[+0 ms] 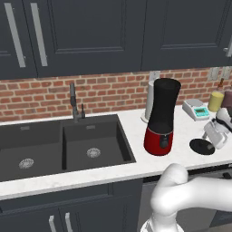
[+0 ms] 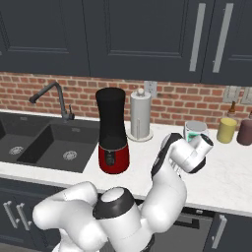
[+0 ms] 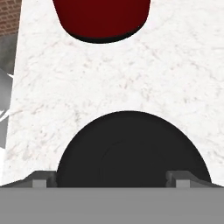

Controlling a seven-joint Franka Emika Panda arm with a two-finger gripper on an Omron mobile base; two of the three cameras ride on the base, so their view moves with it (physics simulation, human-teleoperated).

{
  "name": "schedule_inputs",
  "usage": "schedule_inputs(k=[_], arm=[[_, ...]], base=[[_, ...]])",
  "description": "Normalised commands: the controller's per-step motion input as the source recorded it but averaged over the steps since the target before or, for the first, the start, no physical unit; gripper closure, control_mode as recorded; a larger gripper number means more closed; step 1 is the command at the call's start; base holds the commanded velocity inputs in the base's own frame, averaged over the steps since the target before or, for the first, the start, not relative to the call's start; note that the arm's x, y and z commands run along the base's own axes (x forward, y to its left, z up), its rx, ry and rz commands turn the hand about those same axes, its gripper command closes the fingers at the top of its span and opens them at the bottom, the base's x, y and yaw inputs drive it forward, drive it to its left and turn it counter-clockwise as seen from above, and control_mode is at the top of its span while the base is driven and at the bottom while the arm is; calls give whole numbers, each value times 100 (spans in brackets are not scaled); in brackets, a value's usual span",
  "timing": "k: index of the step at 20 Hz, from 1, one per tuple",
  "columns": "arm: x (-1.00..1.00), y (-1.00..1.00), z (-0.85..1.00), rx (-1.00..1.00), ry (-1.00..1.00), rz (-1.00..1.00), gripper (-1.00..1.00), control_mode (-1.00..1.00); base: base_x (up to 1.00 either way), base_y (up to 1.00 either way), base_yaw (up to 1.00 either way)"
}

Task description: Close the lid blender by securely placing the lid on top.

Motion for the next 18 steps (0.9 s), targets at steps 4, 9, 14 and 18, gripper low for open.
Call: schedule_inputs(k=[4,9,14,18], arm=[[24,-19,0,0,0,1,-100,-100],[16,-3,-3,0,0,3,-100,-100],[1,0,-19,-3,0,4,-100,-100],[-2,0,-24,-5,0,5,-100,-100]], base=[[0,0,0],[0,0,0],[0,0,0],[0,0,0]])
